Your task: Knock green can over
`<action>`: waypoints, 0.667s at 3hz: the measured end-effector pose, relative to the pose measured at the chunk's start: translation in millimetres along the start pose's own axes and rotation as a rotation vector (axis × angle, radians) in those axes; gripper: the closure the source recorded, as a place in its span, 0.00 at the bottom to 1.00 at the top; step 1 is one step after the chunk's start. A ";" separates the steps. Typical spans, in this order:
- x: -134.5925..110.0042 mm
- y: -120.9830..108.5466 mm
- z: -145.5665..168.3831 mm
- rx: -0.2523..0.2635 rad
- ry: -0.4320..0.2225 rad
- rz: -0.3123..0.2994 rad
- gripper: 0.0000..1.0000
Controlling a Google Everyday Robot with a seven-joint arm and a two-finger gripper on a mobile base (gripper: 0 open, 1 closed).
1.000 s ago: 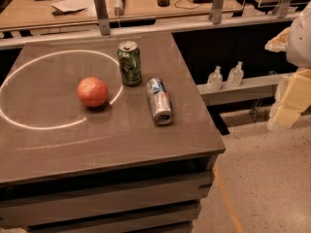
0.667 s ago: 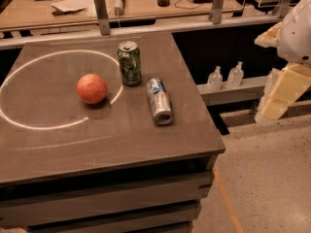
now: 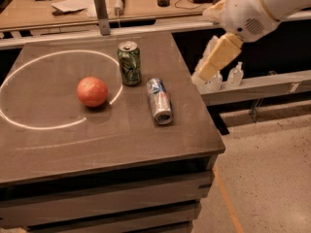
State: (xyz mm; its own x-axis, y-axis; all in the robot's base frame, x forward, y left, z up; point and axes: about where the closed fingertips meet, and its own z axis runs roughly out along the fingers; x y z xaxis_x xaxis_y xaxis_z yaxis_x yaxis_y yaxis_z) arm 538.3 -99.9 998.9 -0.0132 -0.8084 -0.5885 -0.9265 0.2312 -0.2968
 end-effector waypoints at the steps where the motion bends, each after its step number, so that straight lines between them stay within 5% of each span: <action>1: -38.7 -24.7 27.8 0.025 -0.118 0.001 0.00; 2: -64.3 -48.6 65.4 -0.005 -0.249 0.066 0.00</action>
Offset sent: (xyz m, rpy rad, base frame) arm 0.1214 0.1115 -0.0113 0.4518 0.0457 0.0274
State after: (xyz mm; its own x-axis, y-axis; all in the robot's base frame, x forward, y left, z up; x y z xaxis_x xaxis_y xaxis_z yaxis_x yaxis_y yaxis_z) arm 608.7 -23.8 1001.9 0.0184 -0.6332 -0.7738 -0.9287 0.2758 -0.2478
